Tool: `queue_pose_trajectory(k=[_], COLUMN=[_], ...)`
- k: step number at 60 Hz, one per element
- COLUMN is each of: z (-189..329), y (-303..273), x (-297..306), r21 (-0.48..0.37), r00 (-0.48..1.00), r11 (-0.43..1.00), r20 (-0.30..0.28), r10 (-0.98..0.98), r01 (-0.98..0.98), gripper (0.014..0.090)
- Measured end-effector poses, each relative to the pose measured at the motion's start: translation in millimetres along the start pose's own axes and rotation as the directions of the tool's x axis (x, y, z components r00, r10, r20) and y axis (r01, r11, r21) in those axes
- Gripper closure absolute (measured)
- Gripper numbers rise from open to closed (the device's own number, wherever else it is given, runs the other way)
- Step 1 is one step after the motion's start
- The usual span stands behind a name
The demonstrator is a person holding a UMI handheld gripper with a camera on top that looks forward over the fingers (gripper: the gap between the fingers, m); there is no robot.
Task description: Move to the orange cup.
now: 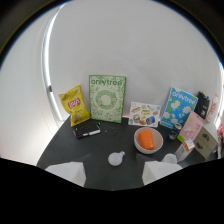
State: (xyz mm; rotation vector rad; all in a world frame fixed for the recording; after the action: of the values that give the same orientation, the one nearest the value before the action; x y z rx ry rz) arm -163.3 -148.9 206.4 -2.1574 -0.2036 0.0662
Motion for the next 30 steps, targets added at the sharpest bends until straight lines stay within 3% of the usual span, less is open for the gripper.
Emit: queue_pose_trajectory(k=[16,23,30], z=[-10.4,-16.4,-18.4], y=[9.2,28.1,51.6], x=[-1.2,9.8,40.4], r21=[-0.009,-0.050,-0.105], r00=[1.000,0.999,0.998], r11=[1.000,0.998,0.993], r20=[0.015,0.021,-0.010], r10=[-0.022,-0.039,-0.063], r01=[0.022,0.040,0.061], gripper=[0.0191,0.0191,0.0191])
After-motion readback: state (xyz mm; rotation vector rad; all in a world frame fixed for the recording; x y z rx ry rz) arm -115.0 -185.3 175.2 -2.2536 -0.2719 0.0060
